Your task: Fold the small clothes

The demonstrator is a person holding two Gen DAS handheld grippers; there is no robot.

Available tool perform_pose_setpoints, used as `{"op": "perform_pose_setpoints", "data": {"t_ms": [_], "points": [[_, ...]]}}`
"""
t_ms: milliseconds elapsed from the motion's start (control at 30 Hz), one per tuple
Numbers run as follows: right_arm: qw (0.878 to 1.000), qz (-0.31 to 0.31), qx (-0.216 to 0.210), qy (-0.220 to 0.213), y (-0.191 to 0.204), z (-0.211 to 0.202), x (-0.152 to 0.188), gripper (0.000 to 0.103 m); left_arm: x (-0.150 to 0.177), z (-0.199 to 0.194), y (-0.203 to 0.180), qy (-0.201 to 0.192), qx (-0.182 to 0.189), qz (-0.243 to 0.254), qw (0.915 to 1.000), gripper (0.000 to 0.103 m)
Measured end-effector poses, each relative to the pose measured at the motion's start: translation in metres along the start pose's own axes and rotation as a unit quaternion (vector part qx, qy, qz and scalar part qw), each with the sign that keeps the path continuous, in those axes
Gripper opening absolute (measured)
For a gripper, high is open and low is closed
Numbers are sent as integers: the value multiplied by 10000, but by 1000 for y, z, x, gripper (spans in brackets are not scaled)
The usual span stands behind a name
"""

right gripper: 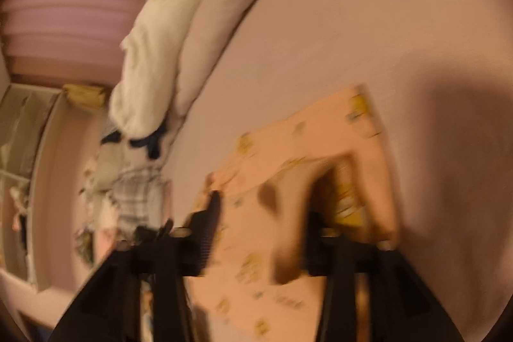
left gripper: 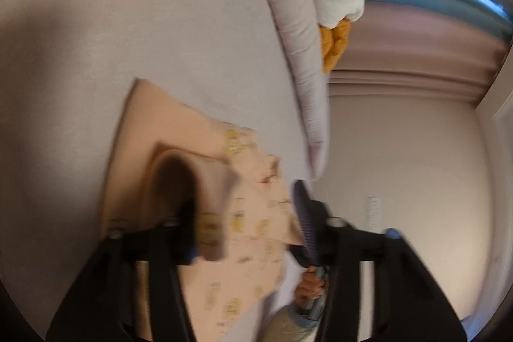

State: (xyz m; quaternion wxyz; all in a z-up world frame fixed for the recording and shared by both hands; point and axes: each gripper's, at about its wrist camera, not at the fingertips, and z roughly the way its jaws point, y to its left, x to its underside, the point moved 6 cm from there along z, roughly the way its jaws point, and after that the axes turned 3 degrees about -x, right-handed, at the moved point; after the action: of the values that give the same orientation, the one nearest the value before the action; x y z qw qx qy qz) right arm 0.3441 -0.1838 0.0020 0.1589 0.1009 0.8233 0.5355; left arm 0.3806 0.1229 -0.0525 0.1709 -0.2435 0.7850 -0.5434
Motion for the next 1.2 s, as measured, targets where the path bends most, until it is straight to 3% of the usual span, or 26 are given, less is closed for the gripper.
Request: {"op": "perform_pose_setpoints", "data": {"t_ms": [133,267,333,400,467,533,633,700,800,933,1033,1067,1100,1133,1200], "points": [[9979,362,-503,-188,6,-2,-14,50,-22,-1,-6,-304,777,-582,9948,60],[9834,1060,-1184,-872,-9,-11,-41,50,-38,-6,-7,-717,1276,-1104,9830,73],[9827,1080,-919,-1191,-17,-22,-46,50,-40,-16,-3,-930,872,-990,9869,73],[9875,826,-558,-1225,-17,-33,-38,50,-34,-27,-3,-940,598,-711,9912,73],[9921,378,-265,-1169,-10,-43,-28,50,-22,-38,-8,-897,27,-194,9958,73],[9928,-424,300,-1083,2,-53,-13,50,0,-43,-18,-723,-459,582,9946,72],[9823,-1432,924,-774,20,-59,19,49,39,-51,-23,-367,-663,1335,9882,72],[9730,-1948,1064,-638,29,-60,39,40,62,-49,-25,-163,-893,1748,9804,72],[9664,-2262,1182,-316,34,-48,61,35,96,-43,-21,36,-1270,2341,9639,67],[9464,-2677,1808,76,24,-32,90,33,135,-38,0,205,-1615,2814,9457,51],[9207,-2993,2469,419,6,-25,117,32,155,-32,20,325,-1980,3031,9316,43],[9096,-3110,2708,503,1,-23,124,29,163,-33,29,356,-2052,3063,9289,35],[8979,-3286,2883,522,-4,-24,131,27,165,-33,33,300,-2064,3052,9292,33],[8937,-3378,2915,475,-2,-25,136,27,169,-40,37,266,-1980,2965,9339,33],[8938,-3309,2983,508,-4,-33,142,27,166,-41,39,276,-1826,2732,9441,33]]}}
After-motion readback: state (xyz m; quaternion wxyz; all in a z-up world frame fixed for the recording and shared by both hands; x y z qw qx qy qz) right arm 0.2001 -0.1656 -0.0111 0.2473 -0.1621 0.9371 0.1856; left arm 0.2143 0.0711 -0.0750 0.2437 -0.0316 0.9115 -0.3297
